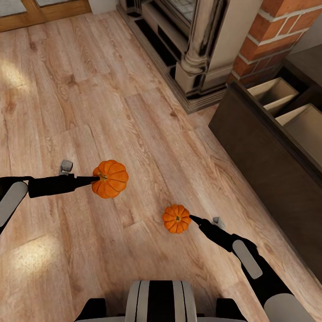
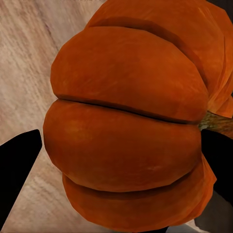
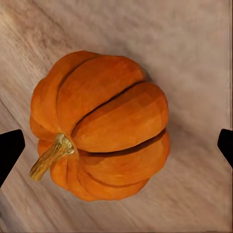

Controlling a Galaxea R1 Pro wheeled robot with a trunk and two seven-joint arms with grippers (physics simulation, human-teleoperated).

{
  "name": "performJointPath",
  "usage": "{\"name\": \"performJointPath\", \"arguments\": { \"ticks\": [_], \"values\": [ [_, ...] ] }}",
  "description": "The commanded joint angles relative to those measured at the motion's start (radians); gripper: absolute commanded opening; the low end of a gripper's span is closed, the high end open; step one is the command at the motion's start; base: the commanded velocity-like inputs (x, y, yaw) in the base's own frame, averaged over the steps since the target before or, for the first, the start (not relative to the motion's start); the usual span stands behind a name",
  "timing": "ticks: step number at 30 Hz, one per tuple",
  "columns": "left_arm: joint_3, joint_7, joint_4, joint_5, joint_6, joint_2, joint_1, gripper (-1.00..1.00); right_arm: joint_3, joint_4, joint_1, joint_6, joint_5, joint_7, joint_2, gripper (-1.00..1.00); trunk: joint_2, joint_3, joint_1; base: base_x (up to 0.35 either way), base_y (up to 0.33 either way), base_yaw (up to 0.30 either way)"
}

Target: Place each of the two pumpkins and all three candles from the living room inside a cabinet in the living room (use any cabinet), then make sure every cabinet is closed, and position the cauldron so it is next to a table in the living room.

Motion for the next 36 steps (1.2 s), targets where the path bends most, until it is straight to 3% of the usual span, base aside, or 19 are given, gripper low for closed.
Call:
{"name": "performJointPath", "arguments": {
  "ticks": [1,16,22,36],
  "values": [
    [-0.001,-0.002,0.001,0.003,0.004,0.001,-0.001,-1.0,0.001,0.003,0.0,0.002,-0.004,0.0,-0.002,1.0,0.0,-0.001,0.0,0.001,0.01,0.0],
    [-0.001,-0.002,-0.002,0.002,0.003,0.001,0.0,-1.0,0.002,0.018,0.0,0.002,-0.004,0.002,-0.004,1.0,0.0,-0.001,0.0,0.0,0.051,0.0],
    [0.001,-0.002,-0.003,0.033,0.003,0.006,0.001,-1.0,0.002,0.018,0.0,0.002,-0.003,0.002,-0.003,1.0,0.0,-0.001,0.0,0.0,0.033,0.0],
    [0.004,-0.002,-0.003,0.037,0.003,0.01,0.002,-1.0,0.002,0.018,0.0,0.002,-0.003,0.002,-0.003,1.0,0.0,-0.001,0.0,0.038,0.035,0.0]
  ]
}}
